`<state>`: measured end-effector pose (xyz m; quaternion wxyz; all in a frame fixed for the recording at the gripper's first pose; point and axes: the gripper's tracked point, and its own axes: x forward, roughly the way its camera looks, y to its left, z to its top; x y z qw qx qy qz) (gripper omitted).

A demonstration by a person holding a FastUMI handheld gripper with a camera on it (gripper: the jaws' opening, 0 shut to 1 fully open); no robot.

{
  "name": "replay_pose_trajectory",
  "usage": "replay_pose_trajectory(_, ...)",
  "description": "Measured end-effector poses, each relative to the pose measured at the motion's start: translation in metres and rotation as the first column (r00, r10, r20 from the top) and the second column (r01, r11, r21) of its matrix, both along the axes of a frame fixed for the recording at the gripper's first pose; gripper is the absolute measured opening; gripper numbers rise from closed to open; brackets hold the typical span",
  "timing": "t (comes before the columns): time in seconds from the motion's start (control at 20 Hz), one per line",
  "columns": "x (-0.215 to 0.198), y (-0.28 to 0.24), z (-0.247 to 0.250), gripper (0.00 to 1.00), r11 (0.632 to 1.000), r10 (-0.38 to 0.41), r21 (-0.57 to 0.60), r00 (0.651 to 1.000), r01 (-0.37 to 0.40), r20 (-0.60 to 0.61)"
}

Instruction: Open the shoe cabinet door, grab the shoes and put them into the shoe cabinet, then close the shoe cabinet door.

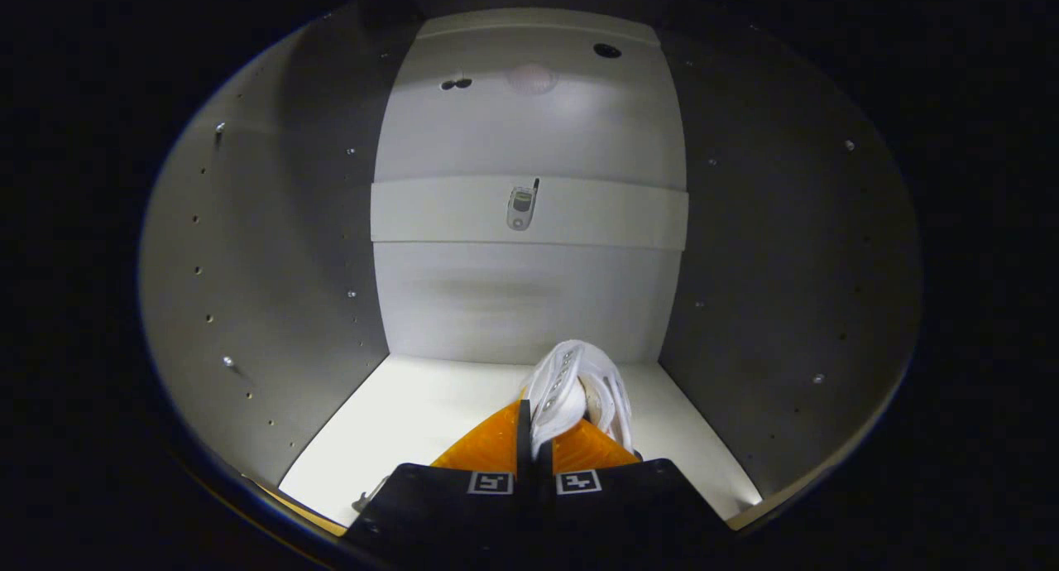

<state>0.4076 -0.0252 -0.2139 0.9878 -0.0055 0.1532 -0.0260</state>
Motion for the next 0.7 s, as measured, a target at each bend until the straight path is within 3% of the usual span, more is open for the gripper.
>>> replay_pose_trajectory(0.25,0.003,0.006,-0.014,0.04,0.999,0.030,0.021,0.999,-0.029,-0.045)
replay_pose_trajectory(0.7,-0.006,0.007,-0.023,0.05,0.999,-0.004,0.045,0.993,0.010,-0.114)
